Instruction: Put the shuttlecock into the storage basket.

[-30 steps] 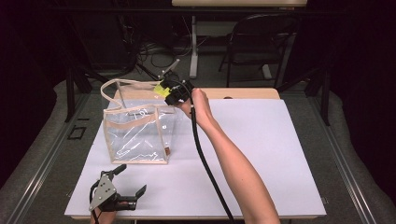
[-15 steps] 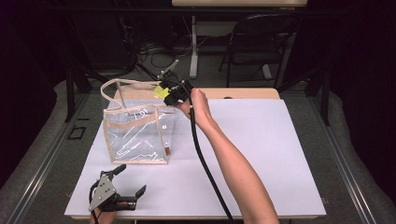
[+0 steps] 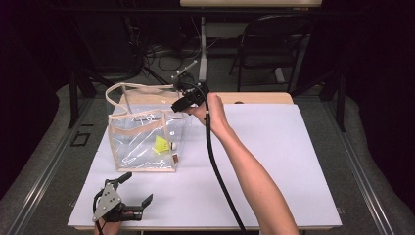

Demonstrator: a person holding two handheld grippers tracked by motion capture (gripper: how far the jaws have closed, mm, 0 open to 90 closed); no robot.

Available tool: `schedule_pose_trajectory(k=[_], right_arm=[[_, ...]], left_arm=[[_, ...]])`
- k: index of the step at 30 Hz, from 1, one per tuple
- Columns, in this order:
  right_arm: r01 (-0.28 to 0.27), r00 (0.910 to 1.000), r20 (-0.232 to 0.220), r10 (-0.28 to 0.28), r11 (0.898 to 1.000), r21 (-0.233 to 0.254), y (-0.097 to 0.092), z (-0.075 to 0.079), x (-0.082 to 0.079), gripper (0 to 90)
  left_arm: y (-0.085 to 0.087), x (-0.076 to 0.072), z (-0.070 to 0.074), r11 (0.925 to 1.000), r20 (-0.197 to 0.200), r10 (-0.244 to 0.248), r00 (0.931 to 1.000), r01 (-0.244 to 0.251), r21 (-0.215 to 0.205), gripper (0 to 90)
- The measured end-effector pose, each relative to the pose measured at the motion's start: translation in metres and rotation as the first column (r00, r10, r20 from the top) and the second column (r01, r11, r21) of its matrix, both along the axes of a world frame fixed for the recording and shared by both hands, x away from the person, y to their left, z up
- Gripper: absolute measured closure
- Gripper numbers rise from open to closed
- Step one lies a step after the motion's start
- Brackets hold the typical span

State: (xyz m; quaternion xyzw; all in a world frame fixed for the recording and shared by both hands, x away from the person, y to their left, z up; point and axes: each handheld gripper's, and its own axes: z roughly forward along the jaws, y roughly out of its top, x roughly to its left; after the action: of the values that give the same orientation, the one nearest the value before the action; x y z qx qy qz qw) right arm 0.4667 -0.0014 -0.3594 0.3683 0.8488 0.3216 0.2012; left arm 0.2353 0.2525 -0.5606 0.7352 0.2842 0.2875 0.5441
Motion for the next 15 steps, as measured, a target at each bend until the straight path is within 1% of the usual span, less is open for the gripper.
schedule_pose_trajectory(k=[1,3,6,8,9,10,13,15], right_arm=[[-0.005,1.0000,0.000,0.005,1.000,0.001,-0.003,0.002,-0.001,18.6],[-0.010,0.9999,0.007,0.010,1.000,0.017,-0.008,0.004,-0.003,15.8],[-0.025,0.9995,0.020,0.024,0.999,0.038,-0.016,0.008,-0.007,13.8],[-0.032,0.9993,0.020,0.032,0.999,0.043,-0.020,0.010,-0.011,12.4],[-0.035,0.9992,0.021,0.034,0.998,0.052,-0.022,0.010,-0.012,12.0],[-0.037,0.9992,0.019,0.036,0.998,0.048,-0.024,0.011,-0.014,11.6],[-0.049,0.9986,0.022,0.048,0.997,0.056,-0.030,0.010,-0.018,9.7],[-0.058,0.9981,0.022,0.057,0.997,0.059,-0.033,0.009,-0.020,7.5]], left_arm=[[0.000,0.000,0.000,1.0000,-0.001,0.000,1.0000,0.000,0.000,0.7],[-0.001,0.001,0.000,1.0000,-0.001,-0.001,1.0000,0.001,0.003,0.7],[-0.002,0.001,0.000,1.0000,-0.002,-0.002,1.0000,0.002,0.003,0.7],[-0.003,0.002,0.000,1.0000,-0.003,-0.004,1.0000,0.004,0.007,0.7],[-0.004,0.002,0.000,1.0000,-0.005,-0.002,1.0000,0.002,0.002,0.7],[-0.004,0.002,0.000,1.0000,-0.005,-0.002,1.0000,0.002,0.002,0.7],[-0.005,0.003,0.000,1.0000,-0.004,-0.005,1.0000,0.005,0.007,0.7],[-0.006,0.004,-0.001,1.0000,-0.011,-0.004,0.9999,0.004,0.005,0.7]])
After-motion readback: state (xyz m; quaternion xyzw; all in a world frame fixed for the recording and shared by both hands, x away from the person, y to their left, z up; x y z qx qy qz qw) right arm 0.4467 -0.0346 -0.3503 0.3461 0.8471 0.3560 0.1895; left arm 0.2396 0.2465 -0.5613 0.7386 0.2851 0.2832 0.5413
